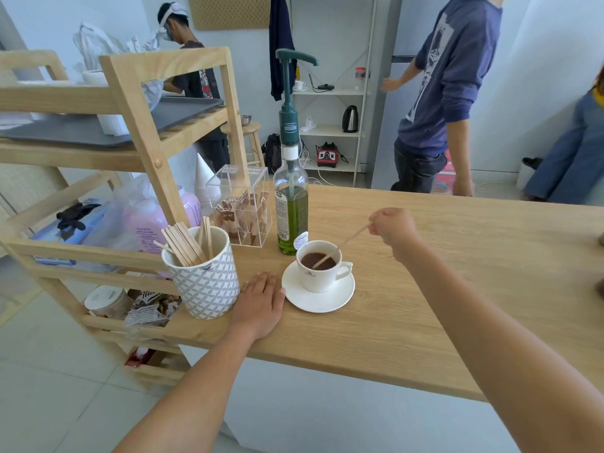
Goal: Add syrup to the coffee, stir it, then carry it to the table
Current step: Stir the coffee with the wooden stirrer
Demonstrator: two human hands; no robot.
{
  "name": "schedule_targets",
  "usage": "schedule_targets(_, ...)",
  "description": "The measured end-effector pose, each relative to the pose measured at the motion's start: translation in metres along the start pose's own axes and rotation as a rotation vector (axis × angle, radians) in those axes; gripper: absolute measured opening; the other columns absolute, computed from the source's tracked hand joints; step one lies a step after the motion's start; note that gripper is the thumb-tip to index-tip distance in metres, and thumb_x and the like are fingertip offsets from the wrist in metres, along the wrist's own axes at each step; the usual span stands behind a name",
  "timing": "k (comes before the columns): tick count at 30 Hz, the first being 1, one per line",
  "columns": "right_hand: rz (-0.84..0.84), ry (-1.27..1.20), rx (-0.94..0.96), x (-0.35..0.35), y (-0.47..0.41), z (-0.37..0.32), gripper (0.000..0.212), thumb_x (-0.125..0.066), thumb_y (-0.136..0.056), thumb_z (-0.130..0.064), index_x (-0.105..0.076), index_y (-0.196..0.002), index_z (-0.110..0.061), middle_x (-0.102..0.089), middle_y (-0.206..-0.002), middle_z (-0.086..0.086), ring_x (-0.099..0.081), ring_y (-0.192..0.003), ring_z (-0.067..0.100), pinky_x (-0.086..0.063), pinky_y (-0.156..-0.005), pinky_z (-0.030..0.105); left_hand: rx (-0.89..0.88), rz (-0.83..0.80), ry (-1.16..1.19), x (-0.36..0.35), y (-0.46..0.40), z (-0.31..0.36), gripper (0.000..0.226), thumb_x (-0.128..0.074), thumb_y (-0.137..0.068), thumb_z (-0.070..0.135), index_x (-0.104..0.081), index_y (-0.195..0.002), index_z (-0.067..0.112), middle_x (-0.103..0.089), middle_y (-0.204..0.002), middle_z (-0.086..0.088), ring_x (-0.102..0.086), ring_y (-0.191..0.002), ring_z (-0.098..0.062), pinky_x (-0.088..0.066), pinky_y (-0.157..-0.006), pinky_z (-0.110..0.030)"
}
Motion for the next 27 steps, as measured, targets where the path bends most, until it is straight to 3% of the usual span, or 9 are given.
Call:
schedule_targets(2, 0.014, -0.164, -0.137, 0.006, -0.002, 0.02, 0.022, -0.048, -0.094, -0.008, -0.059, -0.076, -0.014, -0.06, -0.077, 0.003, -0.056, -0.083, 0.018, -0.043, -0.073, 0.029, 0.004, -0.001, -0.004, 0.0, 0.001, 0.0, 0.06, -0.012, -0.1, 0.048, -0.012, -0.153, 0.019, -0.008, -0.162, 0.0, -0.001, -0.148, -0.015, 0.001, -0.12, -0.033)
schedule_targets(5, 0.01, -0.406, -0.33, 0.006, -0.004, 0.05, 0.015, -0.051, -0.095, -0.009, -0.058, -0.082, -0.014, -0.06, -0.078, 0.001, -0.061, -0.079, 0.014, -0.045, -0.084, 0.033, 0.009, 0.006, -0.008, 0.001, 0.001, 0.0, 0.06, -0.012, -0.1, 0.048, -0.013, -0.153, 0.02, -0.009, -0.162, 0.0, -0.002, -0.148, -0.015, 0.0, -0.12, -0.033)
schedule_targets(10, -0.078, -0.639, -0.464, -0.004, -0.001, 0.081, 0.017, -0.048, -0.096, -0.01, -0.054, -0.08, -0.013, -0.057, -0.076, 0.001, -0.058, -0.073, 0.012, -0.043, -0.074, 0.031, 0.007, 0.014, -0.005, 0.002, 0.0, 0.001, 0.06, -0.012, -0.1, 0.048, -0.015, -0.153, 0.02, -0.01, -0.161, 0.0, -0.003, -0.148, -0.015, -0.001, -0.121, -0.034)
schedule_targets(14, -0.079, -0.655, -0.505, -0.009, 0.001, 0.095, 0.018, -0.047, -0.097, -0.01, -0.052, -0.079, -0.013, -0.056, -0.075, 0.001, -0.058, -0.071, 0.011, -0.042, -0.062, 0.027, 0.004, 0.017, -0.01, 0.003, 0.002, 0.002, 0.06, -0.012, -0.1, 0.047, -0.015, -0.153, 0.019, -0.01, -0.161, -0.001, -0.003, -0.148, -0.015, -0.001, -0.121, -0.034)
schedule_targets(27, -0.037, -0.711, -0.518, -0.014, 0.014, 0.106, 0.02, -0.048, -0.097, -0.01, -0.052, -0.078, -0.012, -0.055, -0.075, 0.002, -0.057, -0.07, 0.011, -0.044, -0.062, 0.023, -0.002, 0.015, -0.006, 0.004, 0.002, 0.001, 0.06, -0.013, -0.1, 0.047, -0.015, -0.153, 0.019, -0.011, -0.161, -0.001, -0.004, -0.148, -0.016, -0.001, -0.12, -0.034)
Point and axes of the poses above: each hand's wrist, its own y-axis away from the middle knuckle, its own x-axis out of the back of the hand, z = x × y, the point moved 7 cm from there along -y, towards the middle knuckle
